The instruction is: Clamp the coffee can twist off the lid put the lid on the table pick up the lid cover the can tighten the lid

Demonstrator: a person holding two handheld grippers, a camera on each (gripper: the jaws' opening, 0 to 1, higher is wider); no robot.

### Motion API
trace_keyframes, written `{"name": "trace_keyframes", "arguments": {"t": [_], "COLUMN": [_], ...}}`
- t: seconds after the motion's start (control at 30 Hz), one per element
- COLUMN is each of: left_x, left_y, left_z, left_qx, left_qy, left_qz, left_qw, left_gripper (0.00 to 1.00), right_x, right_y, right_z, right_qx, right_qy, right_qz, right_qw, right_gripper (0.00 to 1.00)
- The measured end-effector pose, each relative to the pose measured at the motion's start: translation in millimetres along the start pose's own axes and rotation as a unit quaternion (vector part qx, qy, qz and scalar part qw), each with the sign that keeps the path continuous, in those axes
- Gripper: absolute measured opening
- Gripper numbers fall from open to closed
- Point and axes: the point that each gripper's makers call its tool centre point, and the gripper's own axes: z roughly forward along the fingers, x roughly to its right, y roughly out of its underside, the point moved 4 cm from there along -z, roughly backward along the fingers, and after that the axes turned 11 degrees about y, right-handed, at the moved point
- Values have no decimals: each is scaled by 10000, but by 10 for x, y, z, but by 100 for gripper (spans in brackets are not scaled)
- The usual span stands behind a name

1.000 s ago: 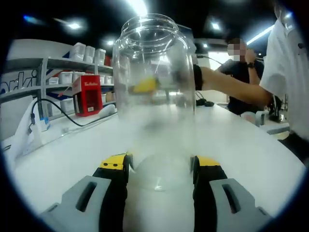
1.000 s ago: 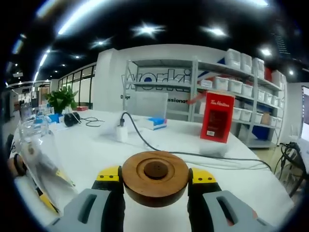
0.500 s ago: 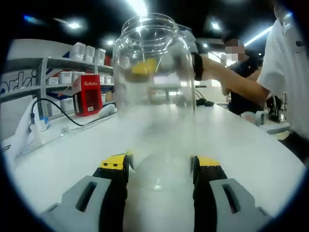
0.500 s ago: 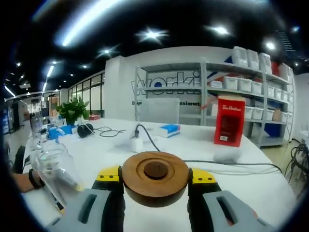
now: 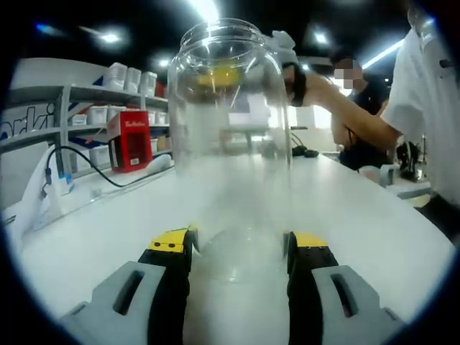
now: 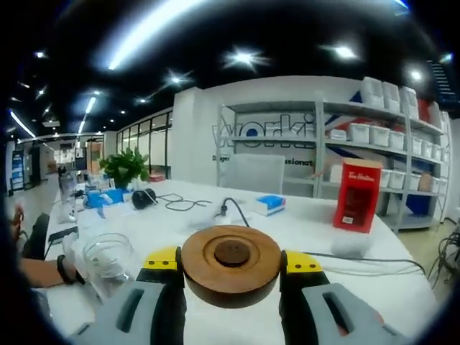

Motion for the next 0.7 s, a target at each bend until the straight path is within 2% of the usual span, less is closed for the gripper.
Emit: {"name": "trace_keyframes", "arguments": {"t": [0.27,0.7], "left_x": [3,5], "left_y": [2,1], "left_z": [1,5], "left_qx": [-11,-23], "left_qy": [-3,-5], "left_qz": [5,16], "left_qw": [10000,10000], "left_gripper": [44,44], "right_x": [-58,-384], "right_y": [-100,-327], "right_z": [-13,-129], "right_qx": [61,211], "right_qy": [-132,-697], "right_qz": [37,-4], "right_qw": [9999,9973], "right_gripper": [47,47]}}
